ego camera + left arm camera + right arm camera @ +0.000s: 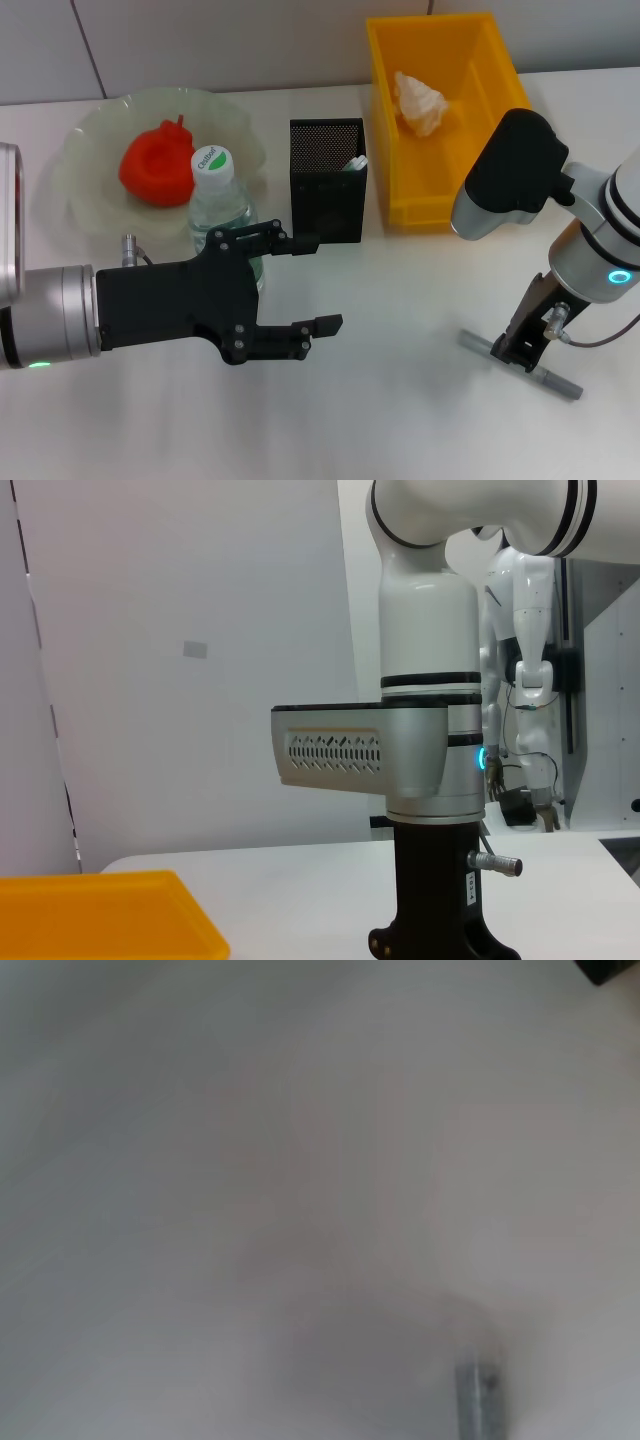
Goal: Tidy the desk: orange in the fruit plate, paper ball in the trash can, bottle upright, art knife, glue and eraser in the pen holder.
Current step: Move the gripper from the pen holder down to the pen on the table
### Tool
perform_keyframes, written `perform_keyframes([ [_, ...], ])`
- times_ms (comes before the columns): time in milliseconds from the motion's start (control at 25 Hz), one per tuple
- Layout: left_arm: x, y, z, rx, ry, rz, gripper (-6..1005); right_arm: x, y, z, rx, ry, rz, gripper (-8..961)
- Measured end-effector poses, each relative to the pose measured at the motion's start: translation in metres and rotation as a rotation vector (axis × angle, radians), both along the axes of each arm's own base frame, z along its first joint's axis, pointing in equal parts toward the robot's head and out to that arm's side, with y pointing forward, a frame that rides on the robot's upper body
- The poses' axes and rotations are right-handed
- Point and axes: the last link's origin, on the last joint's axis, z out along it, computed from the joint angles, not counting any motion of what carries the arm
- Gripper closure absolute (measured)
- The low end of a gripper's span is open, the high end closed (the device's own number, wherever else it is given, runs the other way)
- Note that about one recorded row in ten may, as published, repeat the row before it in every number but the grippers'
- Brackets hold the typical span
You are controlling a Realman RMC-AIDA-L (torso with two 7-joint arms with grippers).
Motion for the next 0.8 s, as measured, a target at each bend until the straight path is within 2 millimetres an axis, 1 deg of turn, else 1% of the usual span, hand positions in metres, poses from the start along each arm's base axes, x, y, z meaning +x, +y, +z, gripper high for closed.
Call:
perform_keyframes([
  [120,0.0000,0.0000,0.0000,0.000,0.000,0.000,200,0.0000,0.0011,0.0006,0.003,0.000,0.000,955],
  [320,0.0006,0.0005,0.0000,0.000,0.000,-0.002,200,-0.0006,0.0037,0.0041,0.021,-0.015,0.007,956],
  [560,0.0006,0.0006,0.0000,0.001,0.001,-0.001,200,-0.0010,0.0049,0.0079,0.032,-0.013,-0.007,936],
  [800,0.0008,0.0008,0.0000,0.001,0.001,-0.002,200,-0.0010,0.0046,0.0082,0.029,-0.013,-0.009,832],
])
